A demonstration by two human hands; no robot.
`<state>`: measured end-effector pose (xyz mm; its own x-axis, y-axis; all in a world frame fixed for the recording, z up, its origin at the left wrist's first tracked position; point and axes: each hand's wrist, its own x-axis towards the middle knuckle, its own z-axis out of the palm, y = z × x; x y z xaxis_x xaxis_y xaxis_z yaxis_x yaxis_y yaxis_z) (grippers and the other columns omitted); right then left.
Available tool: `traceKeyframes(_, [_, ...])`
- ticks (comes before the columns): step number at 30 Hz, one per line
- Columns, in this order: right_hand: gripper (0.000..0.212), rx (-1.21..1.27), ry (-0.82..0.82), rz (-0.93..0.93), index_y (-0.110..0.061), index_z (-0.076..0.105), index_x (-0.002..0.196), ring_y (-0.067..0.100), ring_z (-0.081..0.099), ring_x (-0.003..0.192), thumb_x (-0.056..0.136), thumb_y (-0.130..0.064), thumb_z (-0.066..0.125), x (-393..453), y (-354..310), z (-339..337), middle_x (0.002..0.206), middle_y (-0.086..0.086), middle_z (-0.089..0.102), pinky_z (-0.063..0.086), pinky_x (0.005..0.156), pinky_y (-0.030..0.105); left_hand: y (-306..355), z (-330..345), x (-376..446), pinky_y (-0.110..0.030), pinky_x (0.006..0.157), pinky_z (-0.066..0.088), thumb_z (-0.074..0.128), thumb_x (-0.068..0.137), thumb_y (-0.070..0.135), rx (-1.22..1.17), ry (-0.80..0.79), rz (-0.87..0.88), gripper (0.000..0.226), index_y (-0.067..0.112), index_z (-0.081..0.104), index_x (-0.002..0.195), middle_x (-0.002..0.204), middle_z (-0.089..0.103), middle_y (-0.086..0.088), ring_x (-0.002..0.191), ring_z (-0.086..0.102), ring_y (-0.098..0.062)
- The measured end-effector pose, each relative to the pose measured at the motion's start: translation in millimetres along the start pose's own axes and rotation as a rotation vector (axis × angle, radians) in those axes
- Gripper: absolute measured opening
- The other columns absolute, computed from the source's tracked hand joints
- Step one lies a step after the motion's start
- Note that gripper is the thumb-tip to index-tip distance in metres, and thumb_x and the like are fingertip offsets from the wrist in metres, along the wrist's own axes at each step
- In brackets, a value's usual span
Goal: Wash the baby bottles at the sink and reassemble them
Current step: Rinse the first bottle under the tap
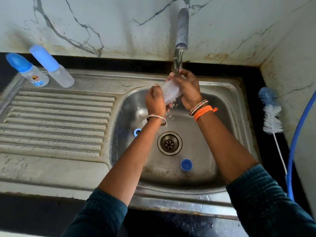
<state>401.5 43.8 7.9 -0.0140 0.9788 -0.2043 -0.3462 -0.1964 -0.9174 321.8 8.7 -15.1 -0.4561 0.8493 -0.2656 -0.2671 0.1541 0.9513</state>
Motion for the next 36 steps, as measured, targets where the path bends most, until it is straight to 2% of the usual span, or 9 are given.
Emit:
traceKeyframes(3, [0.039, 0.167, -0.33, -0.048, -0.005, 0.052, 0.112, 0.017, 0.062, 0.091, 0.08, 0.016, 0.054, -4.0, -12.4, -2.7, 0.097, 0.007, 0.063, 0.05, 0.086, 0.028, 14.6, 0.7, 1.7, -0.01, 0.029, 0.024, 0.023, 0.094, 0.026, -0.331, -0.272, -0.566, 0.042, 0.002, 0.052, 0.077, 0.046, 0.052, -0.009, 0.027, 0.039, -0.012])
traceKeyframes(6, [0.048, -0.06, -0.464, -0.082, -0.01, 0.052, 0.115, 0.012, 0.061, 0.095, 0.077, 0.02, 0.054, -5.0, -21.6, -4.2, 0.1, 0.005, 0.064, 0.05, 0.087, 0.027, 19.0, -6.4, 7.8, -0.012, 0.026, 0.027, 0.02, 0.092, 0.031, -0.47, -0.411, -0.828, 0.048, 0.0, 0.053, 0.076, 0.051, 0.052, -0.011, 0.031, 0.041, -0.01])
traceKeyframes(11, [0.021, -0.35, 0.159, -0.135, -0.011, 0.051, 0.086, 0.018, 0.055, 0.078, 0.081, -0.006, 0.071, 2.1, -4.6, 15.9, 0.078, 0.005, 0.057, 0.046, 0.075, 0.03, 9.3, 23.2, -3.5, -0.023, 0.042, 0.035, 0.029, 0.095, 0.025, -0.27, -0.014, -0.461, 0.038, 0.011, 0.048, 0.065, 0.049, 0.05, -0.005, 0.042, 0.046, -0.017])
traceKeyframes(16, [0.027, -0.619, 0.351, -0.082, -0.014, 0.057, 0.07, 0.022, 0.055, 0.076, 0.082, -0.037, 0.064, 10.2, 2.7, 24.7, 0.079, 0.007, 0.064, 0.03, 0.062, 0.021, -15.9, 22.0, -10.6, -0.03, 0.054, 0.029, 0.034, 0.1, 0.013, 0.167, 0.219, 0.228, 0.034, 0.01, 0.039, 0.067, 0.057, 0.041, -0.002, 0.055, 0.037, -0.014])
traceKeyframes(19, [0.024, -0.591, 0.186, -0.119, -0.017, 0.054, 0.064, 0.025, 0.058, 0.074, 0.079, -0.025, 0.071, 8.3, -1.9, 18.3, 0.074, 0.008, 0.063, 0.04, 0.066, 0.03, -0.9, 22.1, -4.0, -0.025, 0.048, 0.031, 0.031, 0.099, 0.017, 0.05, 0.14, -0.074, 0.041, 0.014, 0.041, 0.059, 0.053, 0.043, 0.0, 0.048, 0.04, -0.012])
traceKeyframes(22, [0.015, -0.093, -0.145, 0.0, -0.01, 0.062, 0.084, 0.022, 0.061, 0.078, 0.077, 0.001, 0.069, 2.8, -9.1, -1.0, 0.082, 0.009, 0.063, 0.051, 0.071, 0.032, 17.4, 13.5, 7.0, -0.014, 0.029, 0.027, 0.021, 0.095, 0.029, -0.217, -0.285, -0.58, 0.045, 0.004, 0.051, 0.074, 0.048, 0.05, -0.009, 0.032, 0.042, -0.014])
traceKeyframes(26, [0.028, -0.016, -0.525, 0.111, -0.008, 0.057, 0.105, 0.02, 0.063, 0.093, 0.079, 0.002, 0.056, 2.6, -19.8, -23.1, 0.099, 0.009, 0.063, 0.05, 0.091, 0.034, 19.2, -1.3, 7.0, -0.013, 0.027, 0.032, 0.027, 0.094, 0.037, -0.361, -0.537, -0.86, 0.047, -0.001, 0.051, 0.081, 0.056, 0.051, -0.012, 0.035, 0.045, -0.012])
traceKeyframes(30, [0.005, -0.378, -0.289, -0.024, -0.013, 0.053, 0.091, 0.013, 0.06, 0.077, 0.093, -0.012, 0.057, -1.0, -15.4, -9.3, 0.085, 0.003, 0.06, 0.051, 0.074, 0.026, 12.0, 10.3, 3.7, -0.034, 0.064, 0.049, 0.027, 0.101, 0.044, -0.087, -0.347, -0.528, 0.051, 0.005, 0.057, 0.087, 0.07, 0.06, -0.014, 0.065, 0.055, -0.026])
traceKeyframes(36, [0.034, -0.473, 0.106, -0.234, -0.021, 0.056, 0.075, -0.009, 0.046, 0.053, 0.101, -0.036, 0.04, -3.4, -3.3, 0.5, 0.059, -0.017, 0.053, 0.034, 0.05, 0.009, 13.9, 10.1, 11.3, -0.038, 0.075, 0.054, 0.026, 0.094, 0.061, -0.131, -0.485, -0.31, 0.056, 0.021, 0.064, 0.1, 0.091, 0.072, -0.004, 0.082, 0.068, -0.021])
